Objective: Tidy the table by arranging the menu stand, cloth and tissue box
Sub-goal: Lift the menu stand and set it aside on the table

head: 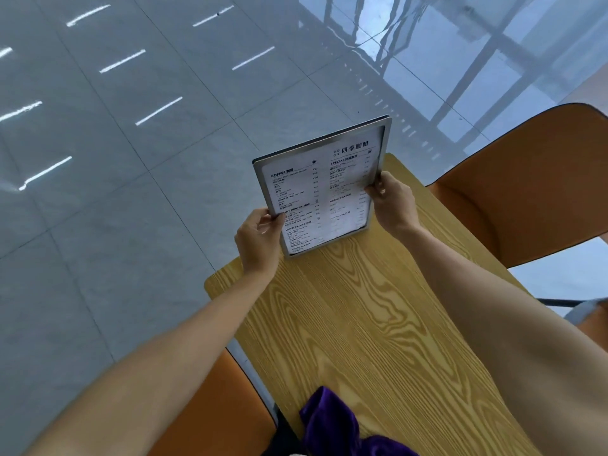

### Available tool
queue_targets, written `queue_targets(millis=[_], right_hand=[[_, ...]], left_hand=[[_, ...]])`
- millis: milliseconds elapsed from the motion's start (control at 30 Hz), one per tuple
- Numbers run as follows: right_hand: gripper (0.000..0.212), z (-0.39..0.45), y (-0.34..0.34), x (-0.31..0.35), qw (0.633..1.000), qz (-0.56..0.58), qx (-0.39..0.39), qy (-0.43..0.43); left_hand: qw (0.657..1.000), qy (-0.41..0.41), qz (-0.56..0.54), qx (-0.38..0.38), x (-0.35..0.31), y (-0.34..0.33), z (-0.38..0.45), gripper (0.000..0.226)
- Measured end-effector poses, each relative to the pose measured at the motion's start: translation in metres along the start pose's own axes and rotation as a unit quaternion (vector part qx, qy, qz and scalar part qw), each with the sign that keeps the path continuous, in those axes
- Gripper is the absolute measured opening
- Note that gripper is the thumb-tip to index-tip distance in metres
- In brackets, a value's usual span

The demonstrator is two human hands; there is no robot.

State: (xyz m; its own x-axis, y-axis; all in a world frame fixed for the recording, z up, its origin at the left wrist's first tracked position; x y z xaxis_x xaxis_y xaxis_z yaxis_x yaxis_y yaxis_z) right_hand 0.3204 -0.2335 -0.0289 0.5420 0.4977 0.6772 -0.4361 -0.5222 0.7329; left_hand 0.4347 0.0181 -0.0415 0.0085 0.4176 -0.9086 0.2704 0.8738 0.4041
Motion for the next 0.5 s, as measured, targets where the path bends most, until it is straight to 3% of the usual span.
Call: queue_targets(millis=[500], right_hand=[[0.023, 0.015, -0.006, 0.010, 0.998, 0.047, -0.033, -0.040]], left_hand=[[1.000, 0.014, -0.008, -0.003, 0.004, -0.003, -0.004, 0.023]])
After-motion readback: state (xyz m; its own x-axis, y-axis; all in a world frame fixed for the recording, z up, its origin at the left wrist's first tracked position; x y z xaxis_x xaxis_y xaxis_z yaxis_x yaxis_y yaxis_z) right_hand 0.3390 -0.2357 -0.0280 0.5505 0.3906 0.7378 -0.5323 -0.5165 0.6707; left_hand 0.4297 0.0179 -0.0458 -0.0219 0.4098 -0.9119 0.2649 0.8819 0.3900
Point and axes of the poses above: each hand's wrist, its own z-axis towards the middle knuckle, its own y-axis out of the back of the hand, x = y × z, the point moved 3 cm from there along z, towards the middle knuckle, and after that the axes turned 5 degrees about y, right-handed, at the moved point
